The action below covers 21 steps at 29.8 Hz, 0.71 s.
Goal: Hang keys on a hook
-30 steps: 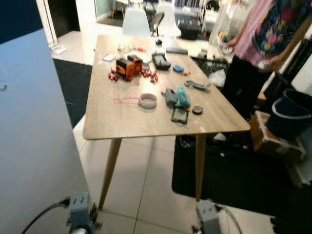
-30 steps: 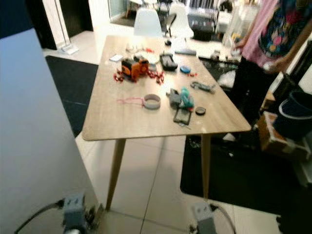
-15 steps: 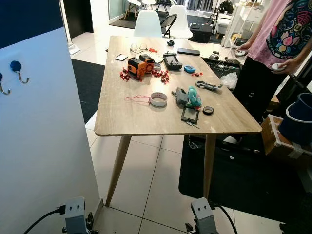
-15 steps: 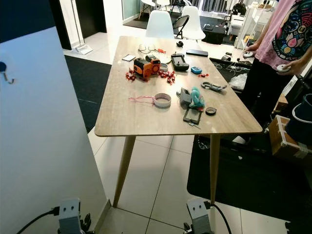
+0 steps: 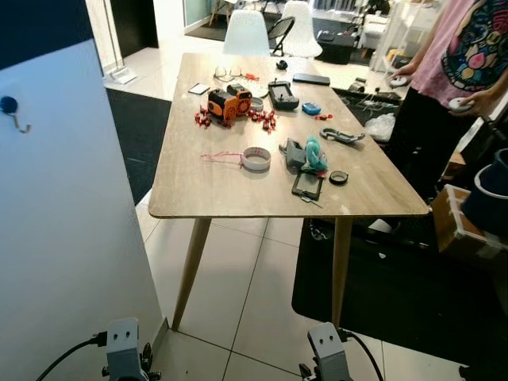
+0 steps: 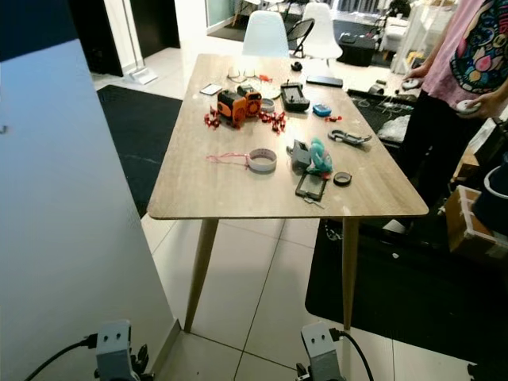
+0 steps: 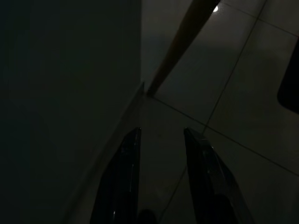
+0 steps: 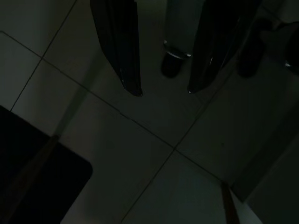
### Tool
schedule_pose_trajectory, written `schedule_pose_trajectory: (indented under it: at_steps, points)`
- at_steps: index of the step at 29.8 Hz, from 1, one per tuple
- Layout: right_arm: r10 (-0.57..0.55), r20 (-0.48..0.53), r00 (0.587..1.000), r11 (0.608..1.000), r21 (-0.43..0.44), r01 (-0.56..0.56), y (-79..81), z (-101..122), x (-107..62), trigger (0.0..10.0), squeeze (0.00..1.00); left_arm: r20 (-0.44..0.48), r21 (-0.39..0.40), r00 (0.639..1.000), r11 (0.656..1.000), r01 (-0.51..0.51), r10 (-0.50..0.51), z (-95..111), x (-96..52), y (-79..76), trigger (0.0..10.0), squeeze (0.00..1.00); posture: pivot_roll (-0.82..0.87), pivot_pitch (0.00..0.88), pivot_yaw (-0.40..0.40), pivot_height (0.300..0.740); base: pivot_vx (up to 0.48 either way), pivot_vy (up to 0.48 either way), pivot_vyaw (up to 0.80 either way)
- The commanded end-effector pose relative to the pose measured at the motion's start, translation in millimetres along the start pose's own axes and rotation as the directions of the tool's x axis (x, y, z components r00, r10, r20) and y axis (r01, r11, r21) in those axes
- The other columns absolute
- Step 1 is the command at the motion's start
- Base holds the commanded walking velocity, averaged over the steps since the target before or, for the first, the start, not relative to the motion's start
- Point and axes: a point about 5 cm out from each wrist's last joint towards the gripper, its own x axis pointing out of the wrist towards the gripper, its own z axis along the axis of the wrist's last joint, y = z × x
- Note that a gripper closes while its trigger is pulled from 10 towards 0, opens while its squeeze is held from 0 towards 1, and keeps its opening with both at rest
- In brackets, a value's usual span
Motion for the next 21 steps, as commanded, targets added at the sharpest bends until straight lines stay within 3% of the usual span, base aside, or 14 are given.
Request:
schedule_pose_trajectory:
  at_steps: [1, 9, 14, 21]
  points:
    - [-0.010, -0.005, 1.000, 1.000, 0.005, 0.010, -1.9, -3.0, -1.6, 10.0, 0.00, -0.015, 0.006, 1.000, 1.000, -0.005, 0.005, -3.9, -1.7, 1.5, 10.0, 0.00, 0.08, 0.038, -0.046, 0.740, 0.000, -0.442, 0.00]
    - [-0.009, -0.002, 1.000, 1.000, 0.002, 0.009, -2.3, -2.6, -1.7, 10.0, 0.00, -0.021, 0.012, 1.000, 1.000, -0.010, 0.010, -5.0, -2.1, 2.0, 10.0, 0.00, 0.08, 0.042, -0.048, 0.740, 0.000, -0.442, 0.00]
    - [-0.006, -0.001, 1.000, 1.000, -0.001, 0.006, -1.8, -2.2, -1.4, 10.0, 0.00, -0.032, 0.071, 0.999, 0.997, 0.008, -0.006, -4.6, -1.0, -0.7, 10.0, 0.00, 0.08, 0.048, -0.048, 0.740, 0.000, 0.000, 0.00]
    - [-0.005, -0.002, 1.000, 1.000, -0.002, 0.005, -1.7, -1.6, -1.0, 10.0, 0.00, -0.024, 0.064, 1.000, 0.998, 0.002, 0.000, -1.7, 0.7, -2.6, 10.0, 0.00, 0.08, 0.050, -0.049, 0.740, 0.000, 0.000, 0.00]
